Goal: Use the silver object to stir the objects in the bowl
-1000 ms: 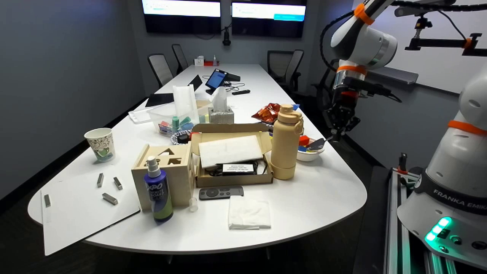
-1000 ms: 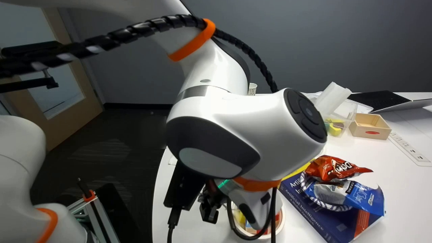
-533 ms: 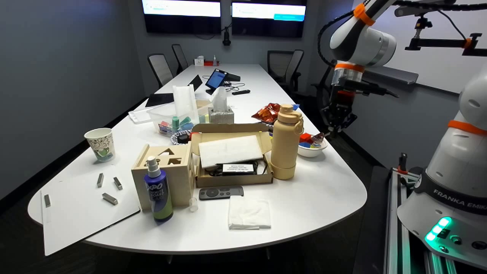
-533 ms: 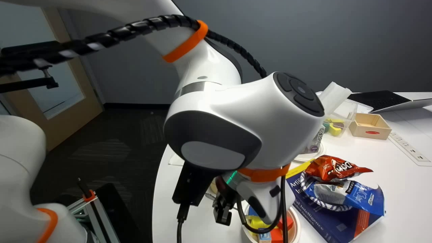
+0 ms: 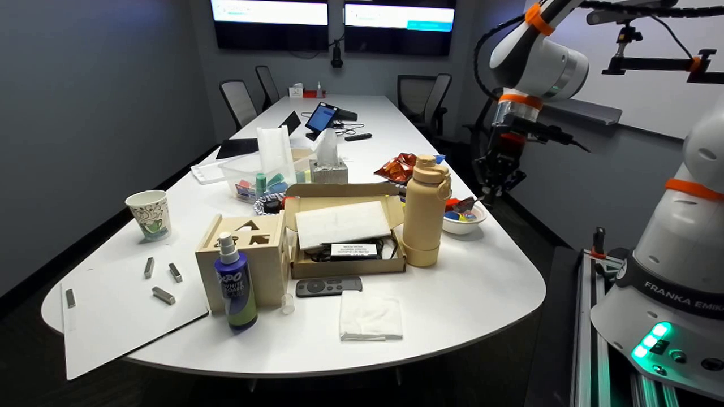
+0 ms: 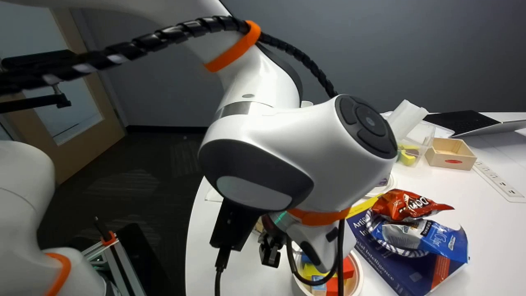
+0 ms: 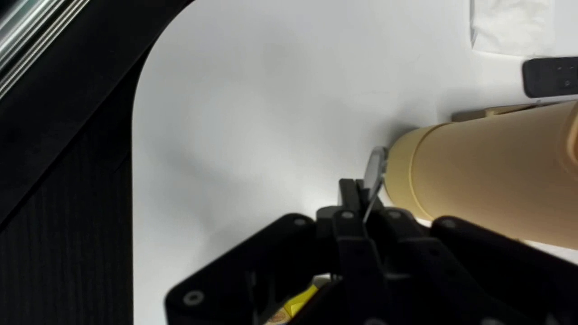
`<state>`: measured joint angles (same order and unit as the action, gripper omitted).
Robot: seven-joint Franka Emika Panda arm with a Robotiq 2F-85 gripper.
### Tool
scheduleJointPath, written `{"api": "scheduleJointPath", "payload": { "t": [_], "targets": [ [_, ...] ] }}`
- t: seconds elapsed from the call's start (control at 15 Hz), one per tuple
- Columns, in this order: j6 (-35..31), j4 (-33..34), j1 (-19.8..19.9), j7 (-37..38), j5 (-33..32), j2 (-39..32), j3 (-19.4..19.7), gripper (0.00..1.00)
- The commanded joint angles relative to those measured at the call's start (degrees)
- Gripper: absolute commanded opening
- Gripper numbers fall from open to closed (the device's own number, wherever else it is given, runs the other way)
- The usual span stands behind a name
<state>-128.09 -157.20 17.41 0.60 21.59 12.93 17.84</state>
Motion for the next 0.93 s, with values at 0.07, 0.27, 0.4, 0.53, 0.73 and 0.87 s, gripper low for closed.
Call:
{"api": "scheduleJointPath", "payload": {
  "t": [0.07, 0.27, 0.4, 0.53, 0.73, 0.87],
  "targets": [
    [4.9, 0.2, -0.2, -2.8, 1.5, -0.2, 1.0, 0.01],
    [7.5, 0.2, 0.5, -0.7, -2.5, -0.3, 0.4, 0.01],
    [8.2, 0.2, 1.0, 0.9, -5.7, -0.3, 0.0, 0.01],
    [7.4, 0.0, 1.4, 3.9, -9.2, -0.2, -0.6, 0.01],
    [6.0, -0.1, 1.7, 8.3, -14.1, 0.3, -1.7, 0.01],
    [5.6, 0.0, 1.8, 10.6, -16.7, 0.5, -2.3, 0.01]
  ]
}}
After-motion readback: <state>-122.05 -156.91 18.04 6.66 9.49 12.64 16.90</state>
